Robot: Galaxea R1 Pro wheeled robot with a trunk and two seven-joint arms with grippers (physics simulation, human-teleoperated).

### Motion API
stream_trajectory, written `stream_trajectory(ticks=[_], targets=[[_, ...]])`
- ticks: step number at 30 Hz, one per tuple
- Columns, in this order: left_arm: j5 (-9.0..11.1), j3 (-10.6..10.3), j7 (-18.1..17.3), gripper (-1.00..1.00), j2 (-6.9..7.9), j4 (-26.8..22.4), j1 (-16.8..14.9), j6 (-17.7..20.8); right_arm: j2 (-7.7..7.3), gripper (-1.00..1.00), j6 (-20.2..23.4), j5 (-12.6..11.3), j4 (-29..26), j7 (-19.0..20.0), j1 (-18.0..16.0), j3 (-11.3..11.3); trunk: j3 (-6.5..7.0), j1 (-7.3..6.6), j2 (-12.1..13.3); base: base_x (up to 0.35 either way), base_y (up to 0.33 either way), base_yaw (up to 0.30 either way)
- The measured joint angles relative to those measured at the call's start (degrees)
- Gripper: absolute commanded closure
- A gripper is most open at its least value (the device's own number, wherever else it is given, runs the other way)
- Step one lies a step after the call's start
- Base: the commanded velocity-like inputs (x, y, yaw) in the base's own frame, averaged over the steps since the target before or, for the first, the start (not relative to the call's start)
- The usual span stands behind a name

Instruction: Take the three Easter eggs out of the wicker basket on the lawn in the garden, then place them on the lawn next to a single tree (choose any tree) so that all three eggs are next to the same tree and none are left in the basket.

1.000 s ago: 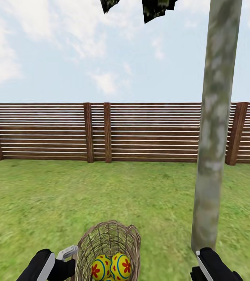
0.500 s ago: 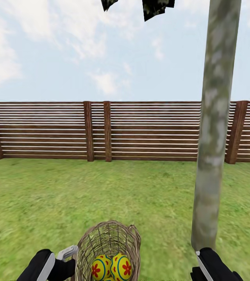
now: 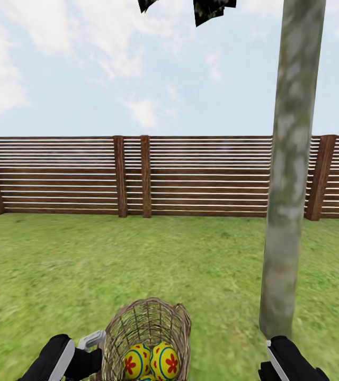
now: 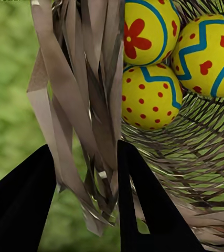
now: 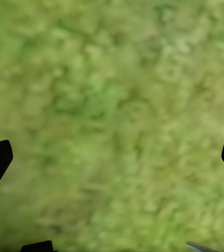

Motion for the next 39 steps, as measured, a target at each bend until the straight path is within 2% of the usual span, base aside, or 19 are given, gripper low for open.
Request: stream_trajectory(ticks=[6, 17, 18, 19, 32, 39], targets=[[-0.33, 0.04, -0.06, 1.00, -0.01, -2.57, 0.00, 2.47, 0.00, -1.00, 0.00, 0.00, 0.00, 0.00, 0.00, 0.00, -0.90, 1.10, -2.00, 0.000, 0.000, 0.000], [-0.40, 0.04, -0.28, 1.00, 0.08, -2.51, 0.00, 2.44, 0.00, -1.00, 0.05, 0.00, 0.00, 0.00, 0.00, 0.00, -0.90, 1.11, -2.02, 0.000, 0.000, 0.000], [-0.36, 0.04, -0.25, -1.00, 0.08, -2.50, 0.00, 2.44, 0.00, -1.00, 0.02, 0.00, 0.00, 0.00, 0.00, 0.00, -0.90, 1.11, -2.02, 0.000, 0.000, 0.000], [1.08, 0.06, -0.34, -1.00, 0.05, 1.55, 0.06, -1.82, 0.00, -1.00, 0.01, 0.00, 0.00, 0.00, 0.00, 0.00, -0.92, 1.12, -2.00, 0.000, 0.000, 0.000], [1.13, 0.07, -0.40, -1.00, 0.06, 1.78, 0.05, -1.97, 0.09, -1.00, -0.28, 0.08, 1.85, -0.07, 0.00, 0.08, -0.92, 1.12, -2.01, 0.000, 0.000, 0.000], [1.14, 0.06, -0.40, -1.00, 0.05, 1.73, 0.04, -1.89, 0.09, -1.00, -0.27, 0.09, 1.85, -0.04, -0.01, 0.08, 0.34, -0.41, 0.79, 0.000, 0.000, 0.000]])
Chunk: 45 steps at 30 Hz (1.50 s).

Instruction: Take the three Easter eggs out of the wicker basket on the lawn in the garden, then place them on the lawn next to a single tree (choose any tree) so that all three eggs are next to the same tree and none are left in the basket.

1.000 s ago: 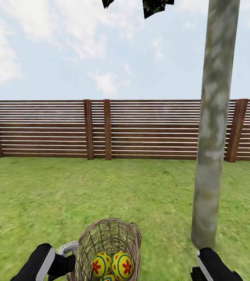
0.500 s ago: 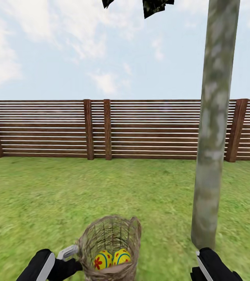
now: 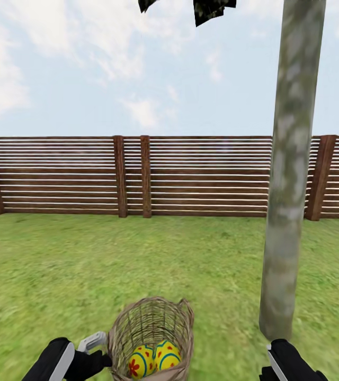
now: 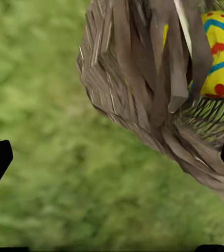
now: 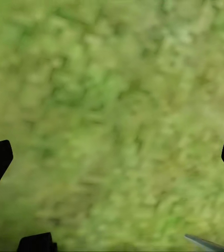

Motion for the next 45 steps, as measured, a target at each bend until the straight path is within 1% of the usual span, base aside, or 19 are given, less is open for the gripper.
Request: stream_trajectory(ticks=[22, 28, 34, 45], targets=[[-0.11, 0.00, 0.16, -1.00, 0.00, 0.06, 0.00, -0.08, -0.09, -1.00, 0.09, 0.00, 0.00, 0.02, 0.00, 0.00, 3.95, -4.83, 8.82, 0.000, 0.000, 0.000], [-0.07, 0.03, 0.07, -1.00, 0.00, 0.05, 0.00, -0.11, -0.09, -1.00, 0.08, -0.01, 0.00, 0.02, 0.00, 0.00, 3.95, -4.84, 8.84, 0.000, 0.042, 0.000], [-0.13, -0.06, 0.00, -1.00, 0.00, 0.03, 0.02, -0.12, -0.09, -1.00, 0.05, -0.01, 0.02, 0.04, 0.01, -0.03, 3.95, -4.84, 8.84, 0.000, 0.292, -0.016], [-0.15, -0.16, 0.08, -1.00, -0.01, 0.04, -0.02, -0.09, -0.18, -1.00, 0.06, -0.01, -0.01, 0.05, 0.03, -0.10, 3.95, -4.84, 8.84, 0.000, 0.323, -0.245]])
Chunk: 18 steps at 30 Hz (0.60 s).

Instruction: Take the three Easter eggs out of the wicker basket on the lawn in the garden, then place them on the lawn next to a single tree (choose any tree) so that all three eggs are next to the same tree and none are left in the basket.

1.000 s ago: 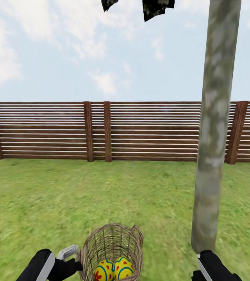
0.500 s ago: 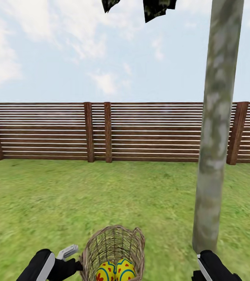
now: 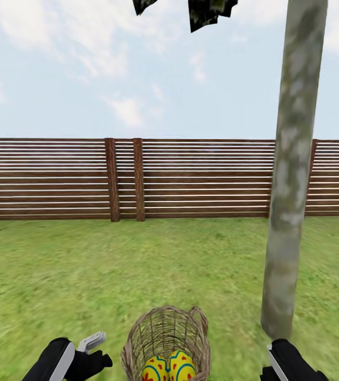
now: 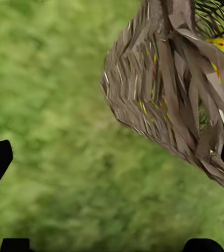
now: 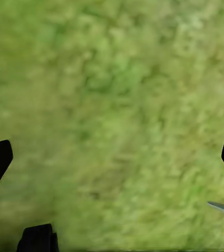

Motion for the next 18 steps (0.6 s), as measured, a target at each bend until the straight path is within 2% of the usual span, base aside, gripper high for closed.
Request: stream_trajectory(ticks=[18], targets=[[-0.02, 0.09, 0.16, -1.00, 0.00, 0.02, 0.00, -0.05, -0.23, -1.00, 0.35, -0.20, -0.09, 0.10, 0.00, -0.40, 0.00, 0.00, 0.00, 0.000, 0.325, -0.287]])
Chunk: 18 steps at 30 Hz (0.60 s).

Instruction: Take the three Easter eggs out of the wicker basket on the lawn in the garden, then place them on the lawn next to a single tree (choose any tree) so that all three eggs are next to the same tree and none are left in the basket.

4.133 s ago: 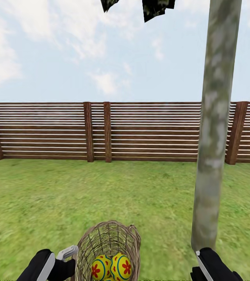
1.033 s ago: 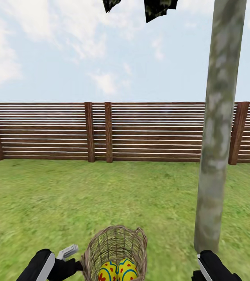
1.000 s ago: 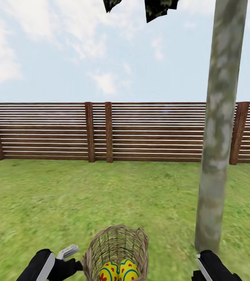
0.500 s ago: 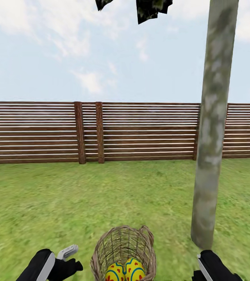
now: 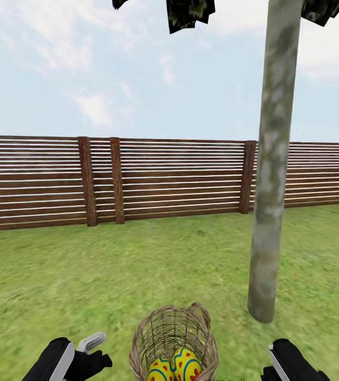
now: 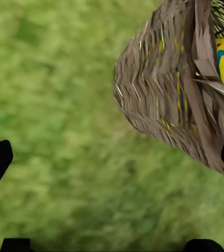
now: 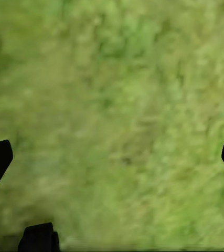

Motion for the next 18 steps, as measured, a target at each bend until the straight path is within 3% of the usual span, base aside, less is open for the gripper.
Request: stream_trajectory(ticks=[18], targets=[[0.00, 0.00, -0.03, -1.00, 0.00, 0.00, 0.01, 0.00, -0.22, -1.00, 0.10, -0.22, -0.05, 0.02, 0.00, -0.02, 0.00, -0.01, 0.00, 0.070, 0.325, -0.287]])
